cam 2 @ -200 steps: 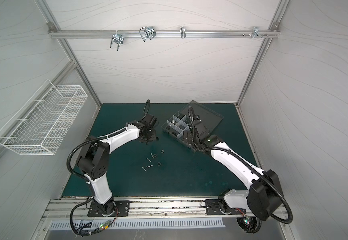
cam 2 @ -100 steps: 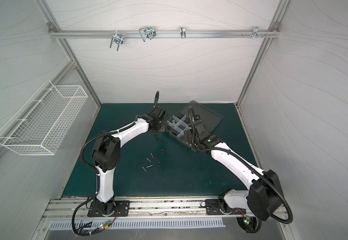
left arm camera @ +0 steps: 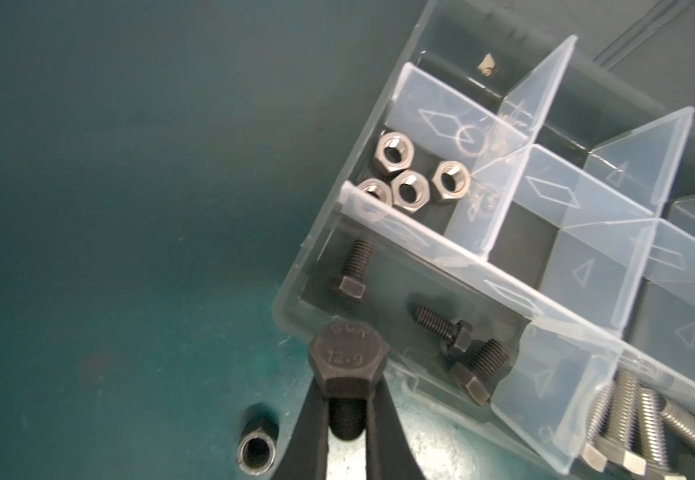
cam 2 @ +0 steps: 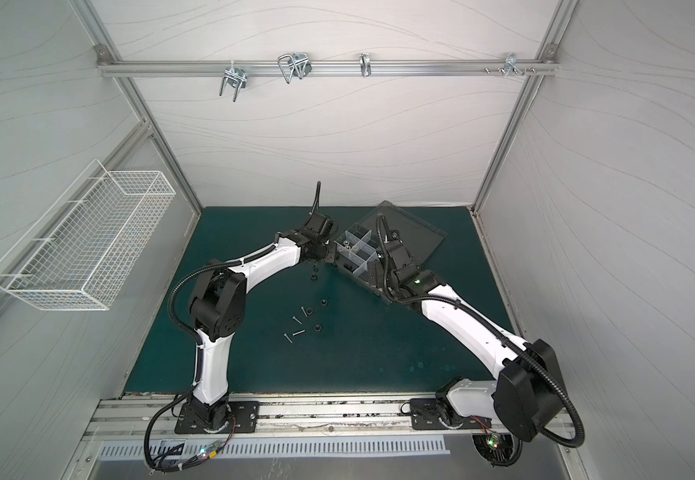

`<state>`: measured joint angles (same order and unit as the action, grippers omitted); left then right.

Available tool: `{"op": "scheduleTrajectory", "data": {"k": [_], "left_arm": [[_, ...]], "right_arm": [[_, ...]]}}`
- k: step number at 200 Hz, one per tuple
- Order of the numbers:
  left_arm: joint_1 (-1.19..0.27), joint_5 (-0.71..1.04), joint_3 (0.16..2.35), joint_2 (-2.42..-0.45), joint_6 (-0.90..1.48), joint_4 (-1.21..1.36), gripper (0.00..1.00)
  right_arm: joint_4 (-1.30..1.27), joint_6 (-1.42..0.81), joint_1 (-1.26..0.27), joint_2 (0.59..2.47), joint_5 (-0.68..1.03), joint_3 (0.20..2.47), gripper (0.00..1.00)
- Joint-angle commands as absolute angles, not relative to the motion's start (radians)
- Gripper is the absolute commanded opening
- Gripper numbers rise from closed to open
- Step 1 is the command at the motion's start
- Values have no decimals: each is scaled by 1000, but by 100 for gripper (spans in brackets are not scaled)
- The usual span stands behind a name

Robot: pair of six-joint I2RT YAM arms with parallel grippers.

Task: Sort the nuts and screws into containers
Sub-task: 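Carry the black bolt with the left gripper over the black bolt compartment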

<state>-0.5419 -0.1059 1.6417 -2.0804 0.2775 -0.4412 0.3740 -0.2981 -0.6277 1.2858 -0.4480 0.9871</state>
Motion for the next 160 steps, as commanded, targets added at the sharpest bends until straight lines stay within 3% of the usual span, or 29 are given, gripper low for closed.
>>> {"op": "scheduleTrajectory", "data": {"k": [1,160], "left_arm": [[-551,-67,1650,-2109,239,-369,0],[-557,-83,1585,-2155,294,-225,0]], "right_arm": [[361,-290,-622,1292,-464,983,99],[353,-278,-606,1322,-453,994,99]]}}
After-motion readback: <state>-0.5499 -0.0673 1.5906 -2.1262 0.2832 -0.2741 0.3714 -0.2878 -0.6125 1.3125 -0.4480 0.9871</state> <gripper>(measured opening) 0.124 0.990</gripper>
